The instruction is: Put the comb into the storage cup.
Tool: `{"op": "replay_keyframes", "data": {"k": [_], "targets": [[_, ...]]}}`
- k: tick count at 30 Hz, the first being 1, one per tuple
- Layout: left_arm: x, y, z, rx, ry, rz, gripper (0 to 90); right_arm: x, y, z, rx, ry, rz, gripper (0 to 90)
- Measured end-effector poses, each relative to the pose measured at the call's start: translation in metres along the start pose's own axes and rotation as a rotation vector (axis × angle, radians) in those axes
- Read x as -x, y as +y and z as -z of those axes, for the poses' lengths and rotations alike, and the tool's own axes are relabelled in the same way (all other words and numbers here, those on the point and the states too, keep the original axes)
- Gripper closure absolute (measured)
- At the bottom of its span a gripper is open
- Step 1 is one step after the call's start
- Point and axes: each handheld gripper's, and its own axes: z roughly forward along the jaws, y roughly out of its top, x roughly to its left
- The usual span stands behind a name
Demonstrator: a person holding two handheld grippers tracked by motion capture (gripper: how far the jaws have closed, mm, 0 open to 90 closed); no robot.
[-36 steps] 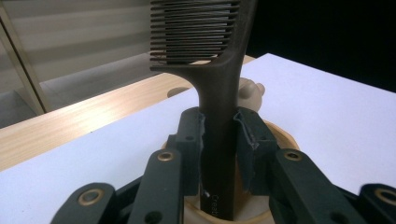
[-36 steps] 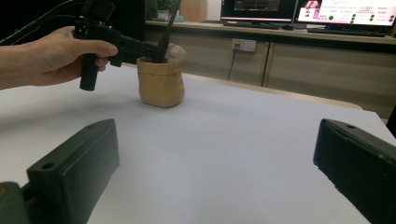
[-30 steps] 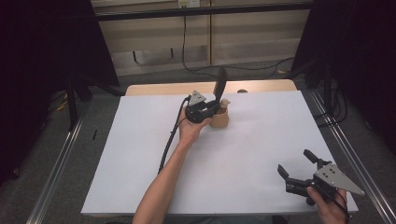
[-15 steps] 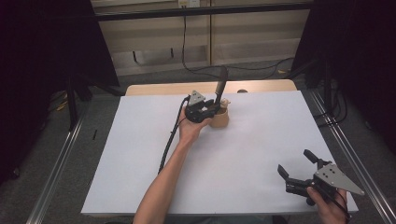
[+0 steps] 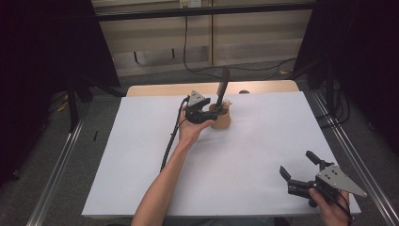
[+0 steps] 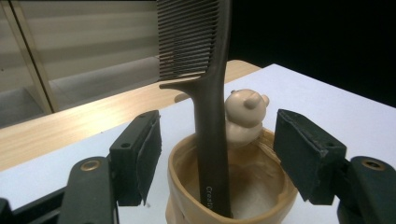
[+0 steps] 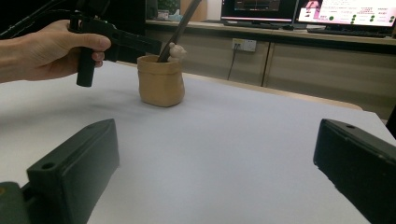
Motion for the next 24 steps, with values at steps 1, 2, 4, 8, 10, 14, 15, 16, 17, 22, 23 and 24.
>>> {"op": "replay_keyframes", "data": {"k": [1,2,4,8,10,14,15,16,17,22,23,24], "targets": [[-0.001,0.000,0.000,-0.003,0.007,-0.003,31.3,0.000,0.000,0.000,0.000,0.000,0.000,0.0],[-0.001,0.000,0.000,-0.002,0.014,0.000,28.0,0.000,0.000,0.000,0.001,-0.001,0.001,0.0],[-0.002,0.000,0.001,-0.004,0.017,0.003,23.8,0.001,0.000,0.000,0.001,-0.003,0.000,0.0],[-0.002,0.003,0.003,0.002,0.035,0.018,14.5,0.001,0.000,0.000,-0.001,-0.004,0.001,0.0],[-0.002,0.005,0.005,0.003,0.047,0.007,11.7,0.001,0.000,0.000,-0.001,-0.003,0.000,0.0],[-0.003,0.008,0.009,-0.001,0.050,0.015,4.3,0.001,-0.001,0.000,-0.004,0.001,-0.001,0.0],[-0.002,0.009,0.010,0.001,0.056,0.017,3.9,0.001,-0.001,0.000,-0.001,-0.001,-0.005,0.0],[-0.002,0.009,0.011,-0.002,0.063,0.015,3.3,0.001,-0.001,0.000,-0.001,-0.001,-0.005,0.0],[-0.003,0.010,0.011,-0.005,0.068,0.008,3.2,0.002,-0.001,0.000,-0.004,0.000,-0.005,0.0],[-0.003,0.013,0.016,-0.007,0.078,0.015,3.3,0.002,-0.002,-0.002,-0.006,-0.002,-0.012,0.0],[-0.002,0.014,0.018,-0.001,0.084,0.015,3.3,0.002,-0.002,-0.002,-0.006,-0.002,-0.008,0.0],[-0.003,0.015,0.020,0.006,0.075,0.015,3.3,0.001,-0.002,-0.002,-0.006,0.002,-0.008,0.0]]}}
